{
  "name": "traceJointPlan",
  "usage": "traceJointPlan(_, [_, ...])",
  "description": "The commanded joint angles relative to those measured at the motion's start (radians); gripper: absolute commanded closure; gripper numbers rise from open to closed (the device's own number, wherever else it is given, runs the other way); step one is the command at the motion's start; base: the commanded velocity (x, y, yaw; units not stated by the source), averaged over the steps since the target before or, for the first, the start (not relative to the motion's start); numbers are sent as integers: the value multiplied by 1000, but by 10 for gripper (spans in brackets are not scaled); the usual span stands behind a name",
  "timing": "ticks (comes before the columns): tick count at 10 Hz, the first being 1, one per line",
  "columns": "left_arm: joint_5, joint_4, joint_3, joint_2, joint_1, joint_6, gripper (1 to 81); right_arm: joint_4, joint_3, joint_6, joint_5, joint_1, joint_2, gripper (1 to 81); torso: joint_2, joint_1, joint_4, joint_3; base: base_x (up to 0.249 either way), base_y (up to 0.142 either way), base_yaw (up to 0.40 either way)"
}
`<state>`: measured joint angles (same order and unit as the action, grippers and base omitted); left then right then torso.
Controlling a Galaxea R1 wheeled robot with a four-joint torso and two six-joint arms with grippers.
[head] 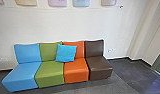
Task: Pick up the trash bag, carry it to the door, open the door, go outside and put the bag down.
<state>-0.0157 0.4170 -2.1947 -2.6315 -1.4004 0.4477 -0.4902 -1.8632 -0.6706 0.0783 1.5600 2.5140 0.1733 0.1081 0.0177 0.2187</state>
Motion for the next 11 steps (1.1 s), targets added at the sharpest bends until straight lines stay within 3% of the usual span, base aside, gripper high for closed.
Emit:
traceJointPlan(1, [74,-60,6,40,83,3,10,-33,130,13,-78,-62,-113,10,97,63,0,-2,0,0,0])
traceJointPlan(4, [154,-121,4,50,154,2,10,-37,223,13,-78,-80,-174,10,191,122,0,18,0,0,0])
traceJointPlan(11, [158,-190,4,65,197,2,10,-62,210,11,-80,-102,-140,10,450,284,0,19,0,0,0])
